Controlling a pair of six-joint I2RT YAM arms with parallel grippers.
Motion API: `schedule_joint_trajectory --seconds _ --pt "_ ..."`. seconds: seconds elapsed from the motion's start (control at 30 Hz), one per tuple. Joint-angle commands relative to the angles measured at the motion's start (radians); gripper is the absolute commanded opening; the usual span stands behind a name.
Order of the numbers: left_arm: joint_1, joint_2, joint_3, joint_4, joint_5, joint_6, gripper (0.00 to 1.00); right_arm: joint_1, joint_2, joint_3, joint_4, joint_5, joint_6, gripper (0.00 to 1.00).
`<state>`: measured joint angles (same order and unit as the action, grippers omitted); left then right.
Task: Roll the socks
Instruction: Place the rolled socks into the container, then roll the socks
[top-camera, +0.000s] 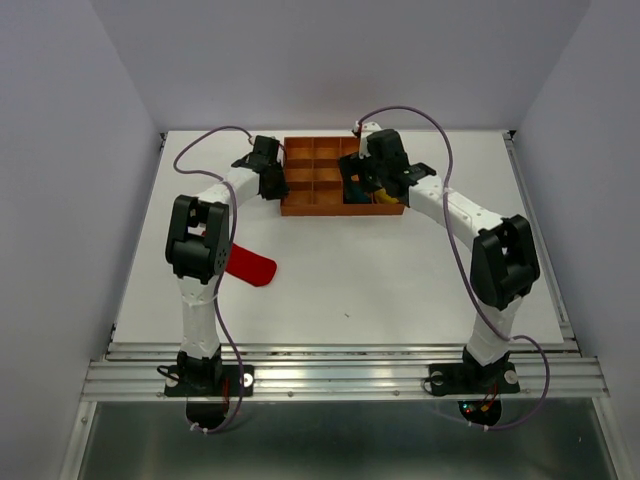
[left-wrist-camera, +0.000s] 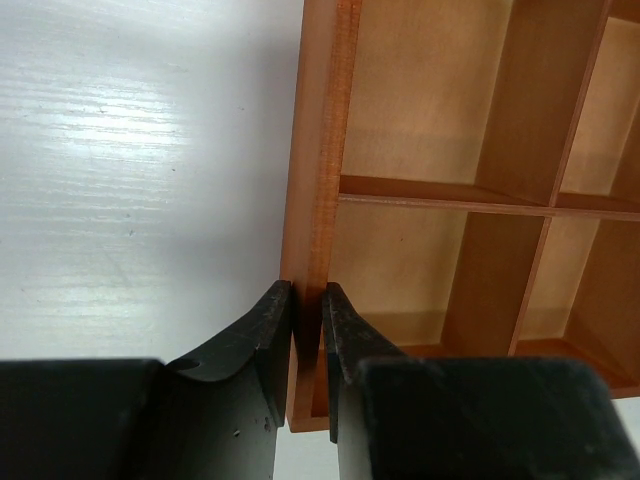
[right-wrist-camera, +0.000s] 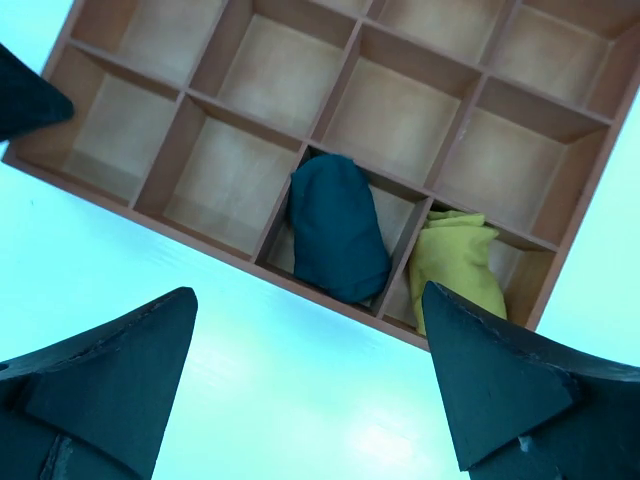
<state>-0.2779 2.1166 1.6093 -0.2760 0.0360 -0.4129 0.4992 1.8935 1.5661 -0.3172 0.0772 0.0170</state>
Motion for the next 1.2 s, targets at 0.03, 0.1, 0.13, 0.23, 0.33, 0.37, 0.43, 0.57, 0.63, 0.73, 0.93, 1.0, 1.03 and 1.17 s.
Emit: schedule_joint_trajectory --seconds 0.03,0.1,0.13,0.23,0.33,0.37,0.43,0.57,0.63,0.73,0.93,1.0,1.03,1.17 --pt "0.006 -0.055 -0.026 -0.051 -0.012 -0.041 0.00 0.009 -0.071 -0.029 0.085 0.077 0.070 1.00" --pt "0.006 -0.052 -0.023 -0.051 -0.015 -0.040 0.02 0.009 -0.091 -0.049 0.096 0.093 0.081 1.00" --pt "0.006 -0.050 -0.020 -0.054 -0.015 -0.032 0.04 0.009 -0.096 -0.054 0.098 0.101 0.086 1.00" --pt "0.006 -0.047 0.003 -0.066 -0.013 -0.014 0.08 0.009 -0.109 -0.066 0.096 0.116 0.101 1.00" --pt "0.008 -0.046 0.026 -0.063 -0.015 0.014 0.09 0.009 -0.120 -0.083 0.098 0.124 0.106 1.00" --pt "0.006 -0.037 0.041 -0.061 -0.013 0.038 0.08 0.009 -0.125 -0.086 0.098 0.125 0.104 1.00" --pt "0.006 -0.021 0.063 -0.069 0.017 0.074 0.06 0.009 -0.140 -0.101 0.098 0.131 0.098 1.00" --pt "0.006 0.002 0.090 -0.071 0.059 0.141 0.01 0.009 -0.165 -0.126 0.098 0.142 0.090 1.00" --pt "0.006 0.006 0.096 -0.065 0.062 0.149 0.01 0.009 -0.175 -0.136 0.096 0.148 0.090 1.00" --pt "0.008 0.020 0.124 -0.075 0.062 0.178 0.01 0.009 -0.183 -0.144 0.095 0.153 0.086 1.00" --pt "0.009 0.068 0.192 -0.092 0.050 0.195 0.01 0.009 -0.217 -0.170 0.096 0.164 0.089 1.00" --pt "0.011 0.075 0.216 -0.110 0.053 0.201 0.01 0.009 -0.231 -0.181 0.095 0.171 0.090 1.00" --pt "0.013 0.075 0.216 -0.108 0.053 0.201 0.01 0.009 -0.234 -0.186 0.095 0.174 0.090 1.00" --pt "0.013 0.063 0.212 -0.101 0.056 0.204 0.09 0.009 -0.251 -0.201 0.095 0.177 0.093 1.00"
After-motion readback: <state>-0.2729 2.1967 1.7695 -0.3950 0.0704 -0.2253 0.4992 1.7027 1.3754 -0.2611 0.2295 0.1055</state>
